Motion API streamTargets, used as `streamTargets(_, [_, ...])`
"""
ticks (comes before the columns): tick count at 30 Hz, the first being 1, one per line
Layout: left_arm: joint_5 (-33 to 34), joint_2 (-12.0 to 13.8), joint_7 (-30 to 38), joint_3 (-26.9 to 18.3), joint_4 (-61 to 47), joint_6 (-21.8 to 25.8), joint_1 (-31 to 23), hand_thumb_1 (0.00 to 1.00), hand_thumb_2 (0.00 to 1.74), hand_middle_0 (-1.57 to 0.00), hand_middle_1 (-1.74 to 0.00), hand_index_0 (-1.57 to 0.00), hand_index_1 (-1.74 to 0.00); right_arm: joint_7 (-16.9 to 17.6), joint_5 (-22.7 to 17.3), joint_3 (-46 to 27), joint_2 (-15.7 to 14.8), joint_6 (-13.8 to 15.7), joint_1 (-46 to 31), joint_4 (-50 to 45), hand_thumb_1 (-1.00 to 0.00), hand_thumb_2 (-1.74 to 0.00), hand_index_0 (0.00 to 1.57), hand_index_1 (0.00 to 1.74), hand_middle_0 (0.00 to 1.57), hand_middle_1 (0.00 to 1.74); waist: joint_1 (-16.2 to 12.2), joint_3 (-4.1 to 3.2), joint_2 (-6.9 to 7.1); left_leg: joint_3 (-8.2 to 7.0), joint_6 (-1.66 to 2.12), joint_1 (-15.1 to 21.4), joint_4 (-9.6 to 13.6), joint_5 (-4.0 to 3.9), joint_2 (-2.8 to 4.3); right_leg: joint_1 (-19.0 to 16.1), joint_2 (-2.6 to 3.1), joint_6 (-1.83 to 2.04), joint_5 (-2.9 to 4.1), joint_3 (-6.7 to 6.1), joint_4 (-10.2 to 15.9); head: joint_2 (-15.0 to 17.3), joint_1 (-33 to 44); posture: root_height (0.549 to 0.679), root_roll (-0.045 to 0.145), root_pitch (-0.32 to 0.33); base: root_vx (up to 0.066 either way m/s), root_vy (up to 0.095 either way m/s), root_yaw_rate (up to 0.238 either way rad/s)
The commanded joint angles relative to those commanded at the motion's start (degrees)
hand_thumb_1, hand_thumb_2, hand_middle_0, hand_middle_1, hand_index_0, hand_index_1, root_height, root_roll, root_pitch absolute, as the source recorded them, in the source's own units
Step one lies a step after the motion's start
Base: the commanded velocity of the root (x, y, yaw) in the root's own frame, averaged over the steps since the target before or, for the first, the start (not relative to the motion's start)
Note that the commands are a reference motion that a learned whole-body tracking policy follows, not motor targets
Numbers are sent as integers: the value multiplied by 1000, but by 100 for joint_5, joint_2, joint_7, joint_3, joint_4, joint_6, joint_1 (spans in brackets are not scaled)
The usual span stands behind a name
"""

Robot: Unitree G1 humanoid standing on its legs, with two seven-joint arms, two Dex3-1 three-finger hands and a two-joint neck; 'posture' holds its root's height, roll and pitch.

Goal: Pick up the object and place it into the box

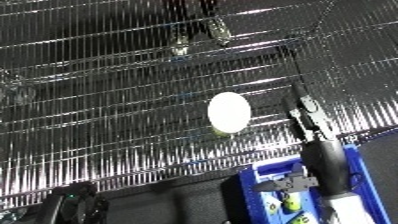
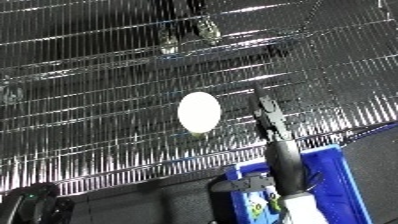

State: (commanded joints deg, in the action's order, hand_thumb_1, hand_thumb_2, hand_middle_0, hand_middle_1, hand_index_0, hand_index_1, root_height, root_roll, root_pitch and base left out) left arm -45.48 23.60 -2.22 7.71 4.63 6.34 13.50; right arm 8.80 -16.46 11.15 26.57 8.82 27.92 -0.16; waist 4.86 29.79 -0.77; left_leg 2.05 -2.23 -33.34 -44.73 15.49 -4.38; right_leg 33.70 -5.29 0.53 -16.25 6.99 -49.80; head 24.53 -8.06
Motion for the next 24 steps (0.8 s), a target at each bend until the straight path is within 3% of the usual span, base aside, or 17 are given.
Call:
streamTargets(4, [26,7,113,60,-65,34,91,1000,1740,-1570,-1740,-1570,-1740,59,42,1,75,44,116,35,0,0,0,0,0,0,-32,0,-46,-72,-29,-336,-183,70,-19,396,27,8,-29,-34,-232,-270,-84,618,31,105,-25,30,-11])
streamTargets(9, [49,18,195,100,-112,40,210,1000,1740,-1570,-1740,-1570,-1740,68,14,-3,171,82,262,104,0,0,0,0,0,0,-49,0,-102,-130,-57,-719,-461,177,-5,825,19,14,-85,-58,-511,-542,-203,609,30,141,-14,19,-11])
streamTargets(13, [62,31,190,100,-174,45,224,1000,1740,-1570,-1740,-1570,-1740,71,5,-21,216,134,341,114,0,0,0,0,0,0,-48,0,-155,-151,-88,-986,-665,261,15,1137,20,16,-137,-78,-731,-1176,-316,602,27,166,9,9,-19])
streamTargets(17, [53,76,215,55,-338,67,144,1000,1740,-1570,-1740,-1570,-1740,95,-66,-86,316,203,369,10,0,0,0,0,0,0,-45,0,-207,-169,-138,-1256,-853,332,26,1436,22,16,-199,-100,-951,-1480,-356,595,25,191,0,6,-55])
streamTargets(24, [-2,145,275,61,-523,90,124,1000,1740,-1570,-1740,-1570,-1740,176,-135,-156,466,296,567,6,0,0,0,0,0,0,-21,0,-305,-174,-148,-1771,-1190,411,47,1920,21,7,-285,-142,-1258,-1875,-560,583,25,231,-17,-9,-41])
